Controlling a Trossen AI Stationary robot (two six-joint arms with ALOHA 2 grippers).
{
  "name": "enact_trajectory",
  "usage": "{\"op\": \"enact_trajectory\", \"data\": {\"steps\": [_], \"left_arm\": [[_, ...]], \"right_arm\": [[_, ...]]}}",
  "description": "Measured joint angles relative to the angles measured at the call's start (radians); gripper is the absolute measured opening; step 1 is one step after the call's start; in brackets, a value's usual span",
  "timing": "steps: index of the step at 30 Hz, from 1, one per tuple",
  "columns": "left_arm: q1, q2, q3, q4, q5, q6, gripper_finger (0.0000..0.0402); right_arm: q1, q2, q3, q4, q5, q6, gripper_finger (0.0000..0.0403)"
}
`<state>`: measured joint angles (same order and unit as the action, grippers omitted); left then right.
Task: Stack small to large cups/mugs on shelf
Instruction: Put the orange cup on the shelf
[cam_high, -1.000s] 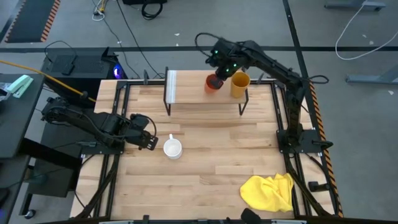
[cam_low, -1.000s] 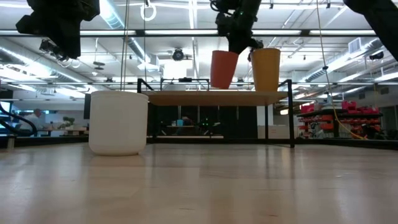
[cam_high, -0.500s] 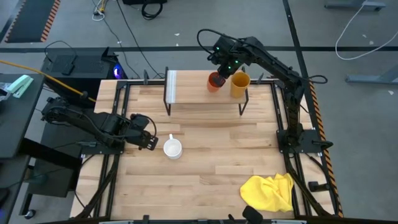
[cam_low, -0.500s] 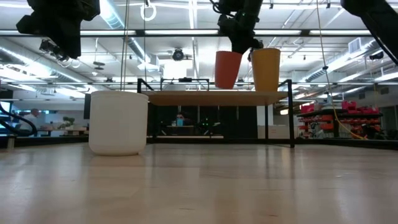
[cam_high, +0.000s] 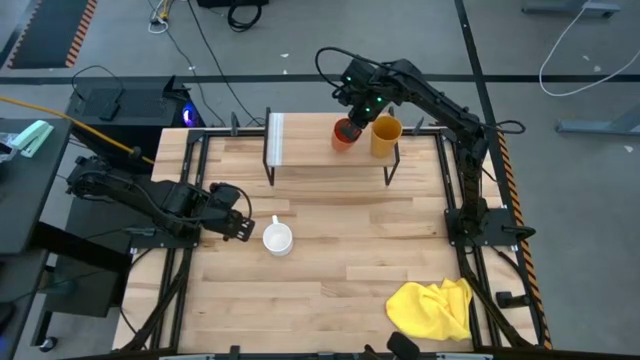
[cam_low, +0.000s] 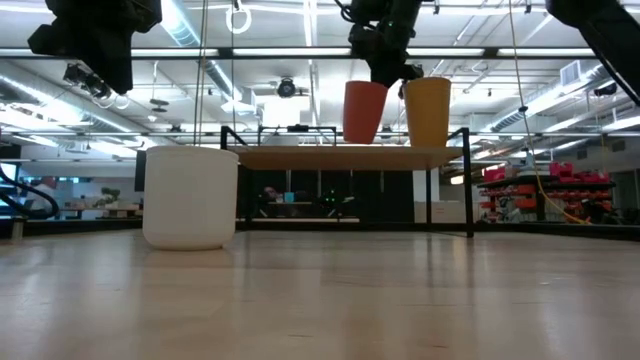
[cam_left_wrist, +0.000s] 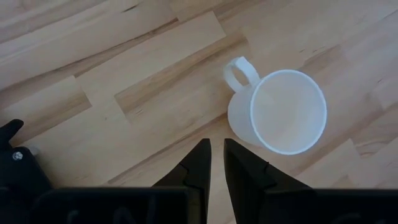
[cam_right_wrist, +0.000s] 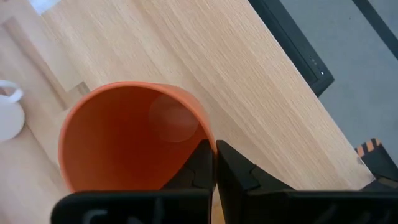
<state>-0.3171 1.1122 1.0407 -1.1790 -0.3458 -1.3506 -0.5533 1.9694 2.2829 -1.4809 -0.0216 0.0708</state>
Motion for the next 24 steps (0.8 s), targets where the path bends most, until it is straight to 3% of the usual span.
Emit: {"op": "enact_trajectory", "data": {"steps": [24], "left_arm": [[0.0,0.0,0.0,0.0,0.0,0.001,0.0052]], "right_arm": [[-0.001,0.0,0.0,-0.073,-0.006,0.0,0.0013]]}}
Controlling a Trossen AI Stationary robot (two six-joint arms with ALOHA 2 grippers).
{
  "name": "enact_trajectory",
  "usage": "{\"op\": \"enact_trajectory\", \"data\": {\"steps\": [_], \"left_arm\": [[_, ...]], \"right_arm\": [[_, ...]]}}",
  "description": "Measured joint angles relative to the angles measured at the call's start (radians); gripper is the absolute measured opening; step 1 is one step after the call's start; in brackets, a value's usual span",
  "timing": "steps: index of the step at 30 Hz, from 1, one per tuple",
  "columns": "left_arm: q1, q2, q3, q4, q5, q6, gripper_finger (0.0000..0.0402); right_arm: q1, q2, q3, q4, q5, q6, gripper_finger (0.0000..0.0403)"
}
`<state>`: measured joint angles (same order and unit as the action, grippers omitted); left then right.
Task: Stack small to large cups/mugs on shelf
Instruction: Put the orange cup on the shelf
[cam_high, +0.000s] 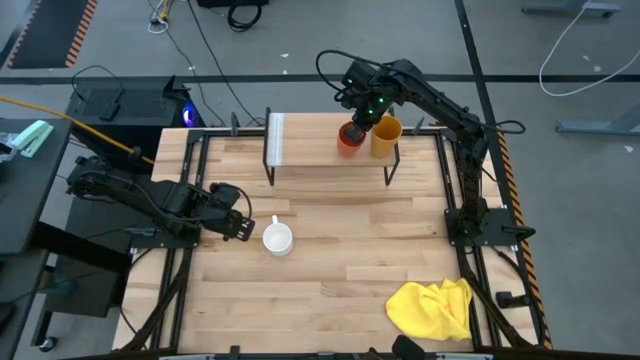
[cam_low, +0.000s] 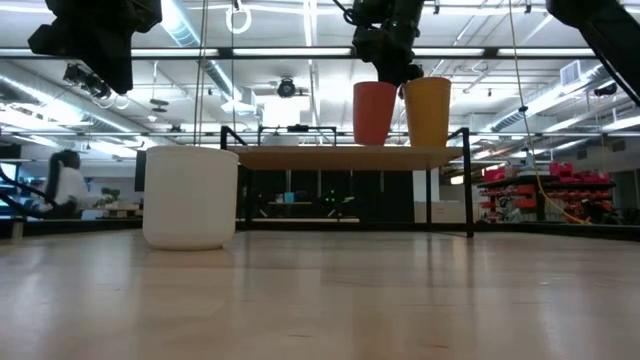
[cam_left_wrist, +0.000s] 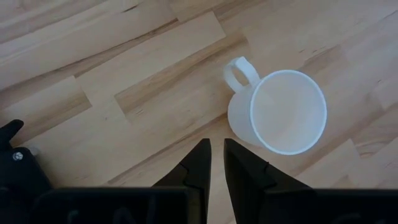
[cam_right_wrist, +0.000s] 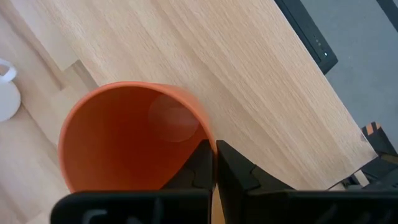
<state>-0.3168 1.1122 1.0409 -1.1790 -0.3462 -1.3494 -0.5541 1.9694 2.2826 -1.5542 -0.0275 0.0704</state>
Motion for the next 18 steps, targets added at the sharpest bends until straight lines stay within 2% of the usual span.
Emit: {"op": "enact_trajectory", "data": {"steps": [11,18], "left_arm": [[0.0,0.0,0.0,0.0,0.0,0.002,0.0052],[0.0,0.0,0.0,0.0,0.0,0.002,0.0052]], "right_arm": [[0.0,0.0,0.0,0.0,0.0,-0.003,0.0016],[0.0,0.0,0.0,0.002,-0.001,-0.003,0.0044]]}}
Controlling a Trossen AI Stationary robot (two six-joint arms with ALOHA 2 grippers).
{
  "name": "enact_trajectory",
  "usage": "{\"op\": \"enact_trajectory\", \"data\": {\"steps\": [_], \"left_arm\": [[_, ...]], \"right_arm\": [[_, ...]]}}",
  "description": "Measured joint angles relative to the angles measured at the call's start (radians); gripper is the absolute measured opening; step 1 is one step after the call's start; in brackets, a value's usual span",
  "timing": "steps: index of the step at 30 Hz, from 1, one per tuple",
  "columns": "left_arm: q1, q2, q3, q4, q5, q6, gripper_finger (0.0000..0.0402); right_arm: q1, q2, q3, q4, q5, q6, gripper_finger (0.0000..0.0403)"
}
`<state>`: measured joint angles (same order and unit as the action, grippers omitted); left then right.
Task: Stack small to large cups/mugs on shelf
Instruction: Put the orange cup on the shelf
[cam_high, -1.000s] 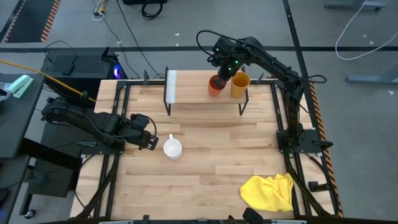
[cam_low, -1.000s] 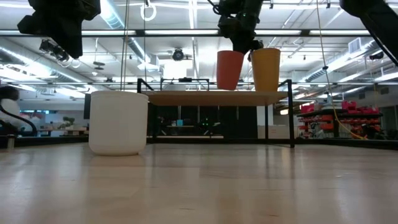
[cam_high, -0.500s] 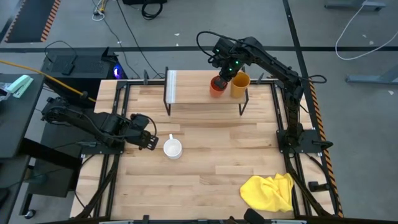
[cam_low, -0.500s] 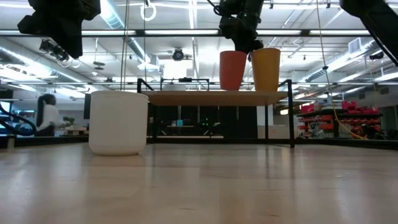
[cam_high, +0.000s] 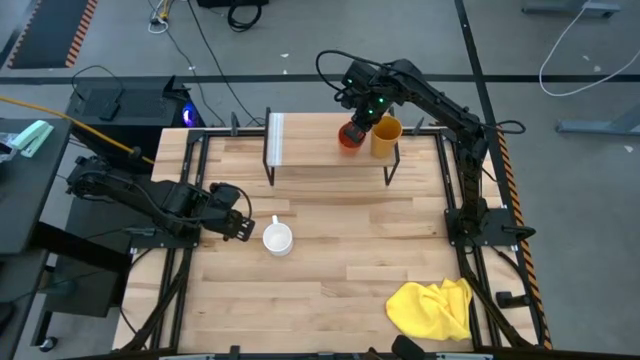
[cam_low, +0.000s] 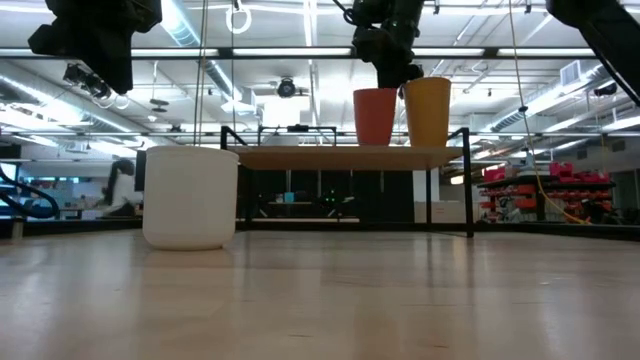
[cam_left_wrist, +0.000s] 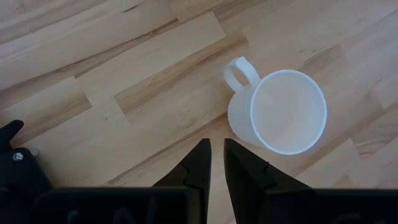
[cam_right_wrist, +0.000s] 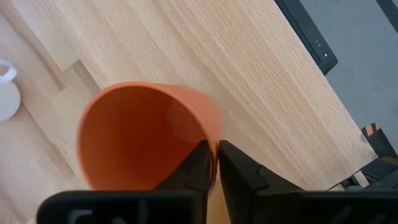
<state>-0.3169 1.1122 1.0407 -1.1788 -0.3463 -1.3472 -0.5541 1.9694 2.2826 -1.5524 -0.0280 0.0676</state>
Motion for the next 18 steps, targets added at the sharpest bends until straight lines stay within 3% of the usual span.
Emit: {"op": "enact_trajectory", "data": {"steps": [6,18], "left_arm": [[0.0,0.0,0.0,0.0,0.0,0.0,0.0052],[0.0,0.0,0.0,0.0,0.0,0.0,0.0052]], "right_arm": [[0.0,0.0,0.0,0.004,0.0,0.0,0.005],[0.0,0.0,0.0,0.018,-0.008,-0.02,0.0024]]}}
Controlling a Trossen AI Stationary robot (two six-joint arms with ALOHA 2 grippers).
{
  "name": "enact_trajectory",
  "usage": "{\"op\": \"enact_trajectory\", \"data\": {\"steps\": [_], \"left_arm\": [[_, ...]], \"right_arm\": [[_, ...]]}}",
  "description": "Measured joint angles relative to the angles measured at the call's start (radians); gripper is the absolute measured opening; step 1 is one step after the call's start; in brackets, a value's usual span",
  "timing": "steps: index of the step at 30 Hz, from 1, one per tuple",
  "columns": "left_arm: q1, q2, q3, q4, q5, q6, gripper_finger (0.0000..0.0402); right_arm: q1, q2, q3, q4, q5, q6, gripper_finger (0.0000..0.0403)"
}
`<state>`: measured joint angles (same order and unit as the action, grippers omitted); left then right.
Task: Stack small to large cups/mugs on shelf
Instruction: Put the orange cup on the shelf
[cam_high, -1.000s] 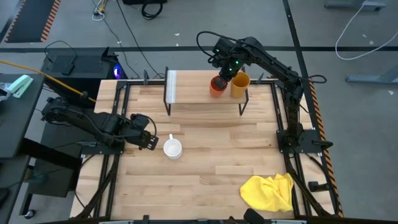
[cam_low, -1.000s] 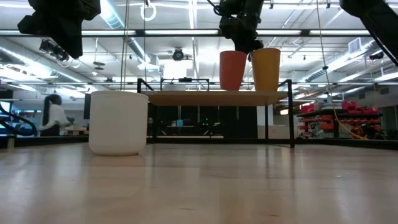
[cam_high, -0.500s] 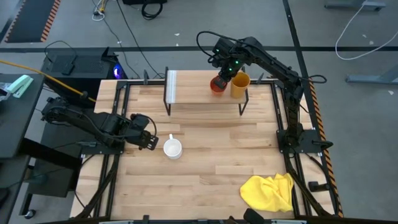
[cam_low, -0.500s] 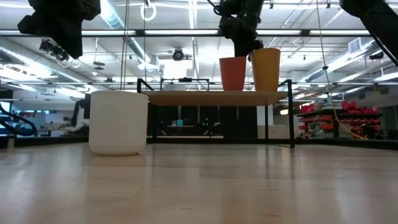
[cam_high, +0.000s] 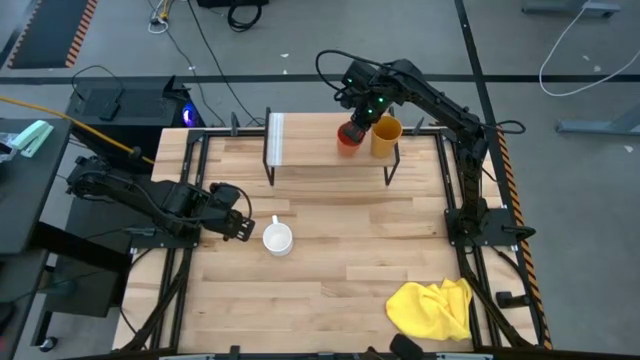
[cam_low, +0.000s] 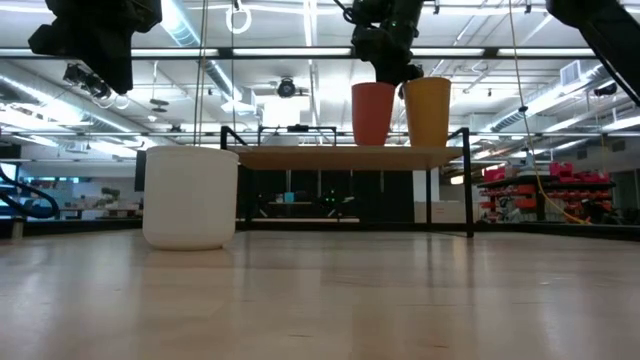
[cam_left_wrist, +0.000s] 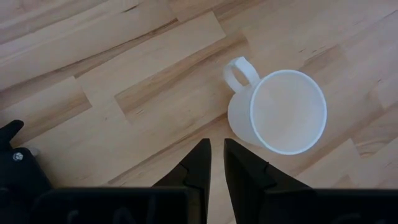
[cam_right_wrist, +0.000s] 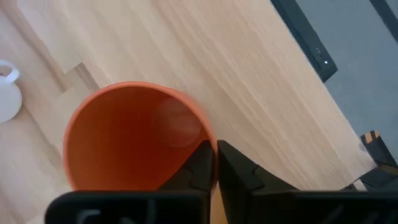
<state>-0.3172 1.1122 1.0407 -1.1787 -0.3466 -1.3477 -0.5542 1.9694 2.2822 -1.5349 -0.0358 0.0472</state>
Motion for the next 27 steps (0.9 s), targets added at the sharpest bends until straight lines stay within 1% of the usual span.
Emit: {"op": "enact_trajectory", "data": {"steps": [4,13,27], "left_arm": [[0.0,0.0,0.0,0.0,0.0,0.0,0.0052],[0.0,0.0,0.0,0.0,0.0,0.0,0.0052],[0.0,0.0,0.0,0.0,0.0,0.0,0.0052]], "right_arm": [[0.0,0.0,0.0,0.0,-0.023,-0.014,0.0021],[0.0,0.0,0.0,-0.001,-0.026,-0.014,0.004],[0.0,0.0,0.0,-0.002,-0.04,-0.024,0.0041]]}}
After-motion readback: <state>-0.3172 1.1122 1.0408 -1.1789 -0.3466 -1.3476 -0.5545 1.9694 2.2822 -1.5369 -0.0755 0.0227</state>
